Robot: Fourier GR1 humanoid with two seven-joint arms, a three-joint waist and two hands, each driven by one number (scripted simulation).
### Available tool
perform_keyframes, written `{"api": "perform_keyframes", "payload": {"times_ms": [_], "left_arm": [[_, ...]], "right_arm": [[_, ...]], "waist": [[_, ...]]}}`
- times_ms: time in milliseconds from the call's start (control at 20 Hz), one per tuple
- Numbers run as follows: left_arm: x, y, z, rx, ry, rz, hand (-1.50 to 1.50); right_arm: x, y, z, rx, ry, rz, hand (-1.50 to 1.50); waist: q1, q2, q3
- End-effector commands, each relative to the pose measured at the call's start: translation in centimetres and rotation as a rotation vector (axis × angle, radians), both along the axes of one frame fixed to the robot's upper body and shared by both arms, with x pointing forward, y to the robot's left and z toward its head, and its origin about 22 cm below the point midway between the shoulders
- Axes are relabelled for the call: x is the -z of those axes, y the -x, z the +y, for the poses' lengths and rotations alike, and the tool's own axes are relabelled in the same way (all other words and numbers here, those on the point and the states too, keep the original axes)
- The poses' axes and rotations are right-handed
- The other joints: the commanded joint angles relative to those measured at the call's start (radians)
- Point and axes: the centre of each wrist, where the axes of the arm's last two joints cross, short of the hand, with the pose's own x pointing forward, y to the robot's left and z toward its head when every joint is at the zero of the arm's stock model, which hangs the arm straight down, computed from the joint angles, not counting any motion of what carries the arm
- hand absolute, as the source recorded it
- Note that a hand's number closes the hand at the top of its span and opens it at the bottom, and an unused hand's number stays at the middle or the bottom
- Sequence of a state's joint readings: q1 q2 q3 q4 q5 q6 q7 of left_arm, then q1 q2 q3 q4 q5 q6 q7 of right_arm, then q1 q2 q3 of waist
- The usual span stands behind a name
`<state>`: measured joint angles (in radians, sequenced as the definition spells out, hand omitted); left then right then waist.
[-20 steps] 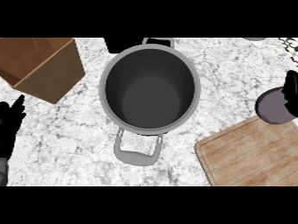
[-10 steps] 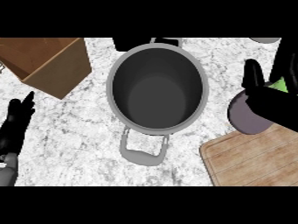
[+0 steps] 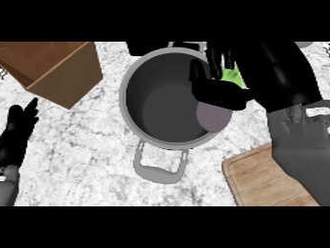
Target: Pick the eggplant from the cutting board and place it in the pot
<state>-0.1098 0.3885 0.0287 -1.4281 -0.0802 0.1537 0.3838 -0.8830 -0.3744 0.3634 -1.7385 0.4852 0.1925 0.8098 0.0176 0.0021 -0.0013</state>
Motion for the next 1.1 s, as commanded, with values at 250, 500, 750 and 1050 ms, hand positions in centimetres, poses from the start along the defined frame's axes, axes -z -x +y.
{"api": "perform_keyframes", "payload": {"times_ms": [250, 500, 750, 1050], "left_arm": [[0.8, -0.4, 0.0, -0.010, 0.002, -0.001, 0.00], [-0.4, -0.4, -1.8, -0.012, -0.001, -0.005, 0.00], [-0.7, 0.3, -0.1, 0.021, 0.019, -0.008, 0.00], [1.2, 0.5, 0.5, -0.015, 0.001, 0.016, 0.00]], "right_arm": [[6.5, -3.6, 5.3, -0.018, -0.070, 0.251, -1.50], [9.5, -4.4, 6.0, -0.052, -0.285, 0.243, -1.50], [9.0, -5.3, 4.6, 0.007, -0.560, 0.131, -1.50], [8.6, -6.0, -0.9, 0.114, -0.740, -0.001, -1.50]], "waist": [[-0.007, 0.002, 0.001], [-0.004, 0.002, 0.002], [0.004, 0.001, 0.002], [-0.018, -0.001, 0.001]]}}
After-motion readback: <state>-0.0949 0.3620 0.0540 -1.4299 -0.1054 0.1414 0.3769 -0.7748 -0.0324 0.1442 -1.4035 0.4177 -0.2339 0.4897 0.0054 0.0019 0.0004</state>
